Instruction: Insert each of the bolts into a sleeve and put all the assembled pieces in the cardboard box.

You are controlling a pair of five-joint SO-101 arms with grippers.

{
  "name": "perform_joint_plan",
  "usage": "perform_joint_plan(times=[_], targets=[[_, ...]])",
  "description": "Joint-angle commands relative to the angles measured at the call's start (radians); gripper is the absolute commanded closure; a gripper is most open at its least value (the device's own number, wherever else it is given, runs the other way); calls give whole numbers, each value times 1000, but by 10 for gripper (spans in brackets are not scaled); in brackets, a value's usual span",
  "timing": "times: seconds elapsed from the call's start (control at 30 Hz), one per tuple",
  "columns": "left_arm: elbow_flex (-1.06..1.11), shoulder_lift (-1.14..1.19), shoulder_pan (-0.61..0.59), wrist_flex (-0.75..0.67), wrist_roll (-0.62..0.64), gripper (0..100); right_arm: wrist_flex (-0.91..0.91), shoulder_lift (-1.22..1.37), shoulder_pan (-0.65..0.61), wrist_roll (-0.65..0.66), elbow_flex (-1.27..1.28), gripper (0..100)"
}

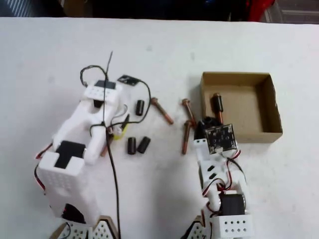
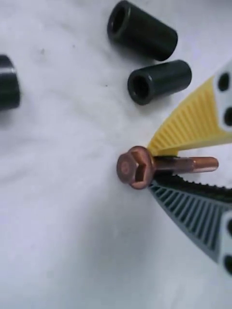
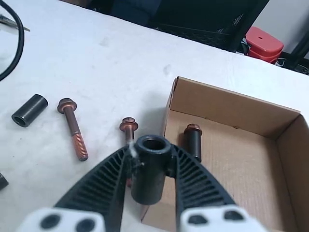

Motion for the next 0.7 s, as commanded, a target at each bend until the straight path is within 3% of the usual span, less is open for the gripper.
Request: perform_joint_plan(times=[0.0, 0.4, 0.67], targets=[[-71, -19, 15, 58, -8, 979, -10, -13, -10, 0, 8, 981], [-226, -51, -25, 180, -2, 980, -10, -13, -36, -8, 8, 981], [-124, -395, -19, 192, 48, 980, -18, -13, -217, -6, 8, 981]])
